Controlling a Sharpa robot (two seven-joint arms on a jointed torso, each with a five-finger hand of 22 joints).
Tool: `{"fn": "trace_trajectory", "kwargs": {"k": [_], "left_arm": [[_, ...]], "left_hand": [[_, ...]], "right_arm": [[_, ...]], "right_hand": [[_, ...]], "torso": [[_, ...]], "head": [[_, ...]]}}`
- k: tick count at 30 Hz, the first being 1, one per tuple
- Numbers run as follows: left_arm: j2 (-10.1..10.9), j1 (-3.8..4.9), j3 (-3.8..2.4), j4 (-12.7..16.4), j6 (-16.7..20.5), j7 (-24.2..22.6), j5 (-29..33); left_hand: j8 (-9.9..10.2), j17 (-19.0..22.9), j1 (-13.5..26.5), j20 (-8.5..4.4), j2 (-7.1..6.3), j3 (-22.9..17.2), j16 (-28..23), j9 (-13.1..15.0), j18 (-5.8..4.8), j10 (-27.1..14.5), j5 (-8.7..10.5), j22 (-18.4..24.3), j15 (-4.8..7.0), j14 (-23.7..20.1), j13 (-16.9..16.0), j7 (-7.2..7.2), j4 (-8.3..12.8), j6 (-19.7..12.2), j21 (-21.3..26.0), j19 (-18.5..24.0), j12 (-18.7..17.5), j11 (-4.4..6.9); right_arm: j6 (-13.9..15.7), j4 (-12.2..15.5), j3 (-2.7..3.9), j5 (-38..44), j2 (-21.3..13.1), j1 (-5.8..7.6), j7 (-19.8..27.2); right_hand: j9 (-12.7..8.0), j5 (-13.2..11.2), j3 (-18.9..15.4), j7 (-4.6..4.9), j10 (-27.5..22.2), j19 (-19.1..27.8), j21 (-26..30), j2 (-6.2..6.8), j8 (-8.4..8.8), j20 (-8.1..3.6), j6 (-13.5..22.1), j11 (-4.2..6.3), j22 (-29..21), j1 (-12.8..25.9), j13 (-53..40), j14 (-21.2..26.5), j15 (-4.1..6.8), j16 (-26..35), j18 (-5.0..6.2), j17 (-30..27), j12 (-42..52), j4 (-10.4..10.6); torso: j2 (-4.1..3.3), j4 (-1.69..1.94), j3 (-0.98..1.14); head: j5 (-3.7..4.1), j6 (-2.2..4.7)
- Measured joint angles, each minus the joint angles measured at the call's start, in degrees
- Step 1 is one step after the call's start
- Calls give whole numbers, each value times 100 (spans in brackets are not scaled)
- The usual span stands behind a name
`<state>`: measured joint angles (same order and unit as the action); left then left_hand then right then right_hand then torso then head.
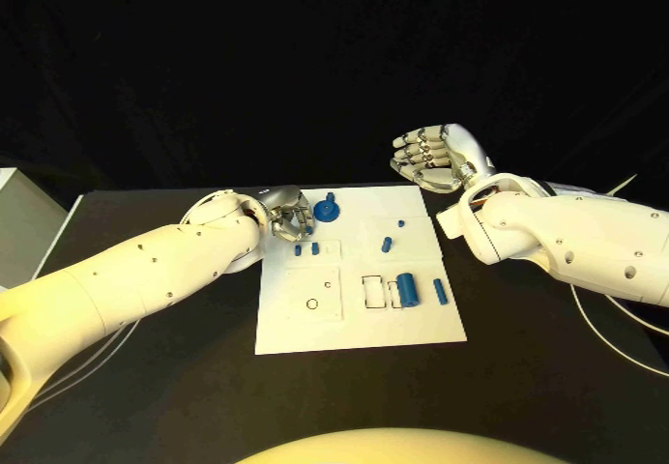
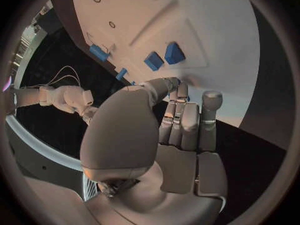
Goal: Assemble the parts on the task board
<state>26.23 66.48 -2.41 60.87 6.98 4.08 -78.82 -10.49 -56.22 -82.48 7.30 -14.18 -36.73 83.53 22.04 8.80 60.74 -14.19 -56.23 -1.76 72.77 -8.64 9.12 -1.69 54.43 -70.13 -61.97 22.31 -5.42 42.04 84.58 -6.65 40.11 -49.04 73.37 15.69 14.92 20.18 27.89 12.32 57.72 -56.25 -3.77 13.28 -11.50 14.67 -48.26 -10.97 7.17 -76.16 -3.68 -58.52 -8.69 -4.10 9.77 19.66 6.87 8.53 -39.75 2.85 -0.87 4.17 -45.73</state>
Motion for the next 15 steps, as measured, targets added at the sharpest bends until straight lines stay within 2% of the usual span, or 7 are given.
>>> {"fn": "trace_trajectory", "kwargs": {"k": [11,13,15], "left_arm": [[63,-4,-3,57,83,8,17],[68,-4,-3,57,93,13,17],[80,-4,-5,54,103,18,16]], "left_hand": [[185,3,2,9,-2,13,0,-94,0,0,0,-20,21,-20,-50,-23,13,-246,0,-9,-48,0],[267,32,2,9,-2,20,0,-133,0,0,0,1,-1,-42,-68,-47,23,-373,0,-9,-78,0],[287,43,2,8,-2,11,0,-151,0,0,0,7,0,-40,-75,-63,45,-407,0,-9,-85,0]], "right_arm": [[-13,-27,-1,14,-28,-1,-46],[-34,-41,-1,26,-30,-1,-71],[-74,-65,-1,60,-33,-1,-108]], "right_hand": [[-21,0,-89,0,-88,80,0,0,34,38,0,-34,-124,0,0,100,-17,22,0,-118,-88,-37],[-36,-1,-146,14,-88,-73,-60,0,56,-35,-51,-34,-152,0,0,-119,52,-78,0,-123,-88,-65],[-40,-49,-182,18,-39,-239,-121,-21,56,-87,-112,15,-171,-21,-1,-295,105,-157,0,-123,-88,-101]], "torso": [[0,2,-2],[0,1,-2],[-1,0,-1]], "head": [[-13,0],[-19,7],[-26,12]]}}
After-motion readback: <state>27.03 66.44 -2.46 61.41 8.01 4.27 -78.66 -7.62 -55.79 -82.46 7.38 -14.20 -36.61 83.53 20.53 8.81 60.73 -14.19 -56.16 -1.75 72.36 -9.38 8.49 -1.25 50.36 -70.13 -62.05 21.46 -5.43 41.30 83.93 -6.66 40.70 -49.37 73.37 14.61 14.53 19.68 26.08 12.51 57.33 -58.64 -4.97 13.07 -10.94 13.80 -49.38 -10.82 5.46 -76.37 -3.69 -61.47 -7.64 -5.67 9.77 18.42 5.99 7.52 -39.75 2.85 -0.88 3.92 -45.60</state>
